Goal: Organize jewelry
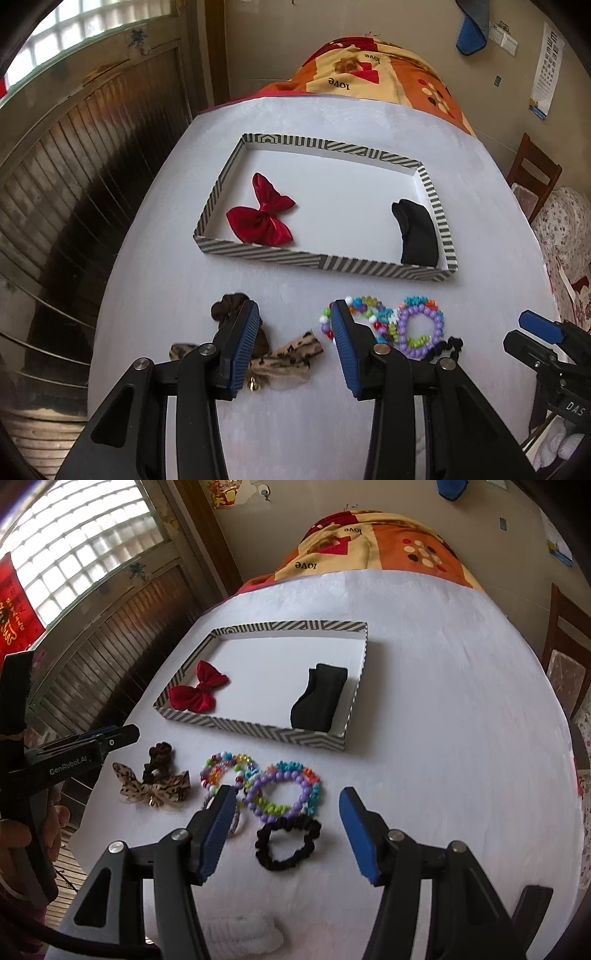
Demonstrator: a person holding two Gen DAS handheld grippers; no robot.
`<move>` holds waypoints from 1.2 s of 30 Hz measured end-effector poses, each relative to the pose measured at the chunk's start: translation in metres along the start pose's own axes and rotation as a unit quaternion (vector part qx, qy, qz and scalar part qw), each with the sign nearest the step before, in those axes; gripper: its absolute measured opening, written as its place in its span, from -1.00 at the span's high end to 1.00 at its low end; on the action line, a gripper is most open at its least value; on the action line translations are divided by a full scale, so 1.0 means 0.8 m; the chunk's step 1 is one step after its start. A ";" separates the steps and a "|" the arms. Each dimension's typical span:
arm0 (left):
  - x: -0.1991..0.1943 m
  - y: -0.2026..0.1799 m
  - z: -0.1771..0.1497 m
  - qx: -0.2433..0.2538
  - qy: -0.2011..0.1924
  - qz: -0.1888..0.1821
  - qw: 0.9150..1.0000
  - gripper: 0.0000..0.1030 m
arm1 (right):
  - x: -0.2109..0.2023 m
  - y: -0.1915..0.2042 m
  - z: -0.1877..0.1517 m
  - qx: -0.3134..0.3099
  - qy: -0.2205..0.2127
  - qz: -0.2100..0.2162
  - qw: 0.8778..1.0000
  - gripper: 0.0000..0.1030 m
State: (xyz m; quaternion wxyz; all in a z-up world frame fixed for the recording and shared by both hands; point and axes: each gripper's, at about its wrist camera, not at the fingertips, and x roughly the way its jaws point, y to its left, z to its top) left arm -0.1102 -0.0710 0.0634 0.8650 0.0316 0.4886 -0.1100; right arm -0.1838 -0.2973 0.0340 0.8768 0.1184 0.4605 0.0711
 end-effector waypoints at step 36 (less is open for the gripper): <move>-0.036 -0.006 -0.051 -0.006 -0.009 0.021 1.000 0.65 | -0.038 0.016 -0.033 -0.011 -0.010 0.003 1.000 -0.33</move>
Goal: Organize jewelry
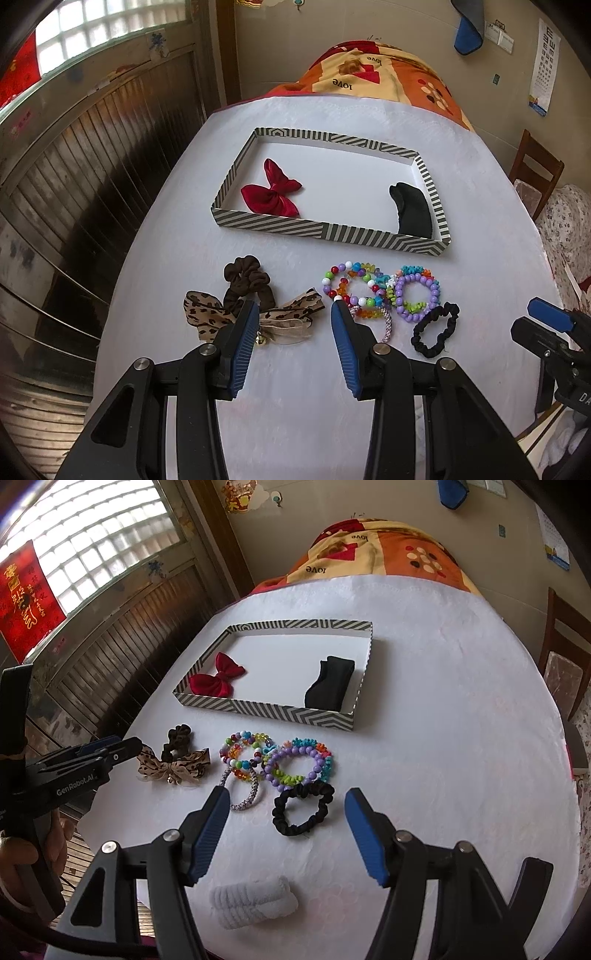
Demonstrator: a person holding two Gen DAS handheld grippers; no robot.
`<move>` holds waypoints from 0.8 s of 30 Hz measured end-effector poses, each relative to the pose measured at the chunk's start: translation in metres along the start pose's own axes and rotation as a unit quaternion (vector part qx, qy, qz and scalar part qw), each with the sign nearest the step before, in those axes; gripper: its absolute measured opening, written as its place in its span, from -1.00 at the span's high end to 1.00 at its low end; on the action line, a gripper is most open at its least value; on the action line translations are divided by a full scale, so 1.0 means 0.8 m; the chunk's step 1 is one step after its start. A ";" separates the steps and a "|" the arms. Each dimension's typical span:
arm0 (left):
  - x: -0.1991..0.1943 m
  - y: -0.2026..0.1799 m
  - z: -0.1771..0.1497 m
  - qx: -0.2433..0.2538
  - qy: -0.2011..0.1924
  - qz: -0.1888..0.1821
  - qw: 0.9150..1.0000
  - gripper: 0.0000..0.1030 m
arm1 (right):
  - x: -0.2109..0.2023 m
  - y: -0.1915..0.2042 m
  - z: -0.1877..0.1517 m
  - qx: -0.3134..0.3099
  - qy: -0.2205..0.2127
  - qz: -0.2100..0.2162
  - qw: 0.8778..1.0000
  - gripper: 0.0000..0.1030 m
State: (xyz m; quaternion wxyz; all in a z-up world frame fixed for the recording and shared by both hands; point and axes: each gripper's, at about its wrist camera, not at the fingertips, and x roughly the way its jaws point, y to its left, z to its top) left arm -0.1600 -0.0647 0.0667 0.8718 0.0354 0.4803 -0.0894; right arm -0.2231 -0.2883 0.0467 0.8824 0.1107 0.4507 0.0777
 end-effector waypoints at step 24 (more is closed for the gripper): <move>0.034 0.093 -0.029 -0.094 0.068 -0.043 0.992 0.65 | 0.071 -0.029 -0.022 0.026 0.063 -0.014 0.998 -0.35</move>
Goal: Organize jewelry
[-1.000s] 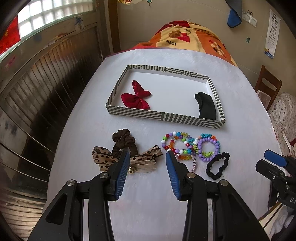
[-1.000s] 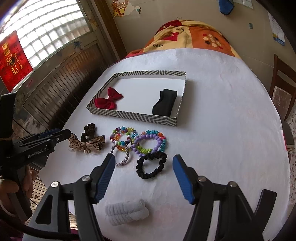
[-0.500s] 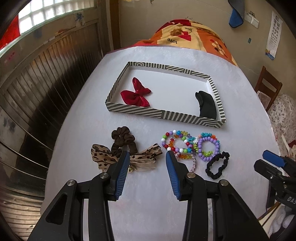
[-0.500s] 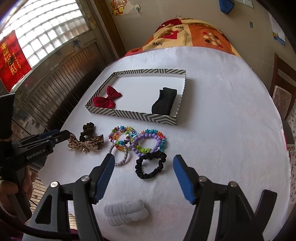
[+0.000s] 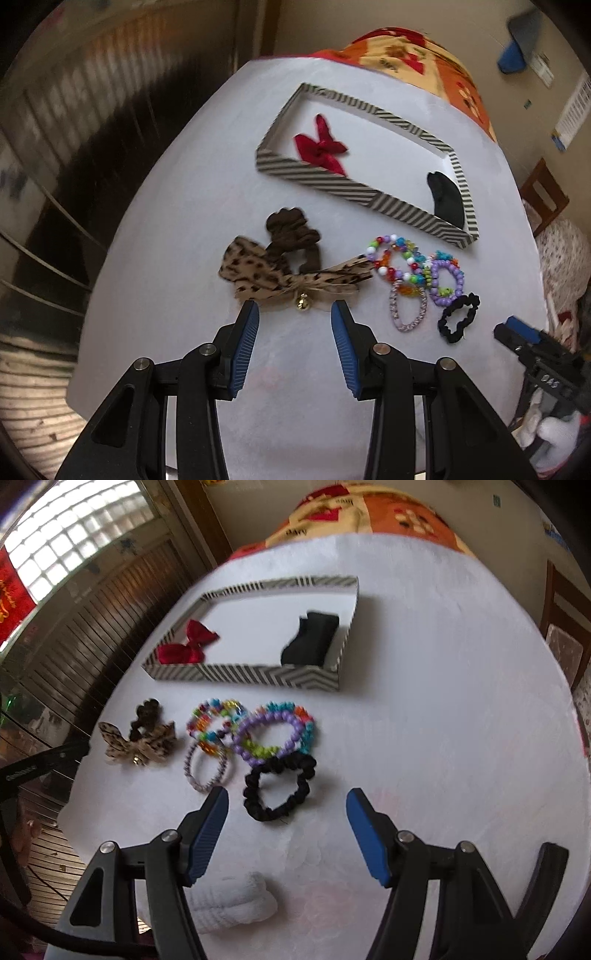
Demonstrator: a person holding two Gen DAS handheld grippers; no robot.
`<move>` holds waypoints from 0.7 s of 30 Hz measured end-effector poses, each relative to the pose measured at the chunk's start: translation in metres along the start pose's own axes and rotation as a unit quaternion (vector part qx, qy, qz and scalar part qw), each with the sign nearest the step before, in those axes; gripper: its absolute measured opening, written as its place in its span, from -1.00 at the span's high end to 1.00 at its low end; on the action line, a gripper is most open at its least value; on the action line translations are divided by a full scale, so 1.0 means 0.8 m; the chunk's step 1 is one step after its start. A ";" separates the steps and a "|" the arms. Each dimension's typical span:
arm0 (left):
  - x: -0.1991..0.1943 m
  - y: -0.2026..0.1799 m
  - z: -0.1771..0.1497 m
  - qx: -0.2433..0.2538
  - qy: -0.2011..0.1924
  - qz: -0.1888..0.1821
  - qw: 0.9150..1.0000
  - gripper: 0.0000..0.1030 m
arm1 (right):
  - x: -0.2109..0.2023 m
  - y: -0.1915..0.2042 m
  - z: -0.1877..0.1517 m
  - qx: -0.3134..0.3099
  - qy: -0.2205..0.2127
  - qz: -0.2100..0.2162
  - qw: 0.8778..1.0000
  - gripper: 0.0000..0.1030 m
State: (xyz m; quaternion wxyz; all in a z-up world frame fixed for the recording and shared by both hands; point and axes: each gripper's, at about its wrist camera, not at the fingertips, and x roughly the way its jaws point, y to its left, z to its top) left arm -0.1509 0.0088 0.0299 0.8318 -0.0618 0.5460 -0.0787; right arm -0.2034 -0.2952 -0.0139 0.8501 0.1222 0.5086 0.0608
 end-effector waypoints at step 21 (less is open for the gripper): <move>0.061 0.035 0.066 -0.091 0.018 -0.004 0.996 0.58 | 0.050 -0.006 0.008 0.012 0.032 0.003 0.999 -0.36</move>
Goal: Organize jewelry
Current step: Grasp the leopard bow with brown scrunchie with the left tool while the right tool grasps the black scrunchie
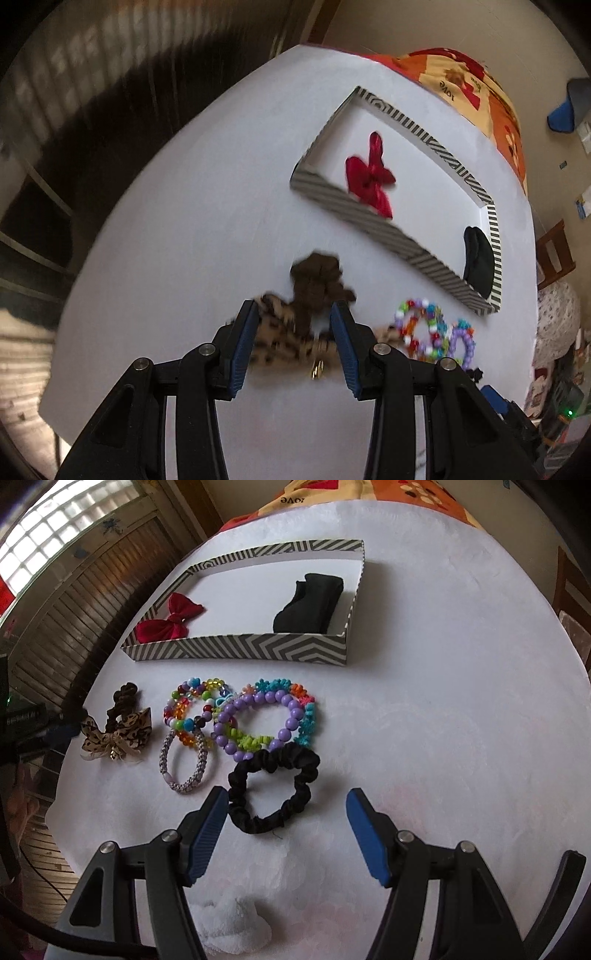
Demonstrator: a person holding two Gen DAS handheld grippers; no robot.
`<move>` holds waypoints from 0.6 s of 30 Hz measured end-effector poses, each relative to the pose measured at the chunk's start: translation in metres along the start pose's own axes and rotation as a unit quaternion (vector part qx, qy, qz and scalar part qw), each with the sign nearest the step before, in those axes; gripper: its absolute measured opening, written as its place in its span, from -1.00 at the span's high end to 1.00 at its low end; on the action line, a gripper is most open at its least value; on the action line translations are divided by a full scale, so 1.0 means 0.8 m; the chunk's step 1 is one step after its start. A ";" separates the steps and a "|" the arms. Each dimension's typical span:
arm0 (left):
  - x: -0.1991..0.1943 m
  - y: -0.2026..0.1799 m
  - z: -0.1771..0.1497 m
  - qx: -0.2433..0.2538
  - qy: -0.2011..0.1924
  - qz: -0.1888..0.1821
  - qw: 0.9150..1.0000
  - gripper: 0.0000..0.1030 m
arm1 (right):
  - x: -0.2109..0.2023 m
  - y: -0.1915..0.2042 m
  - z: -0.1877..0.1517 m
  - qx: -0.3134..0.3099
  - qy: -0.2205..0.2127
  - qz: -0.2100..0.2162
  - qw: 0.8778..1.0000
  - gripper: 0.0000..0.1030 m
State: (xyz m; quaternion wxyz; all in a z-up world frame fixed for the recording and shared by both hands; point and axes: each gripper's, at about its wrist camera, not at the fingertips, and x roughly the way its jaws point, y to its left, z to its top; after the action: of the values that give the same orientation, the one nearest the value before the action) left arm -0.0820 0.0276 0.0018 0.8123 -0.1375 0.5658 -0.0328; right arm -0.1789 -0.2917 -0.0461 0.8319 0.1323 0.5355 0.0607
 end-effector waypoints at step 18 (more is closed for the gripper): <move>0.085 -0.048 0.021 0.084 0.065 0.045 0.993 0.50 | 0.028 -0.008 0.003 0.002 0.002 -0.018 1.000 0.37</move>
State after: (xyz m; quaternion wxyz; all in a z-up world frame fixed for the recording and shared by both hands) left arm -0.0382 -0.0203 -0.0450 0.7834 -0.0411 0.6180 -0.0522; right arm -0.1673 -0.2927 -0.0667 0.8314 0.1239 0.5398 0.0449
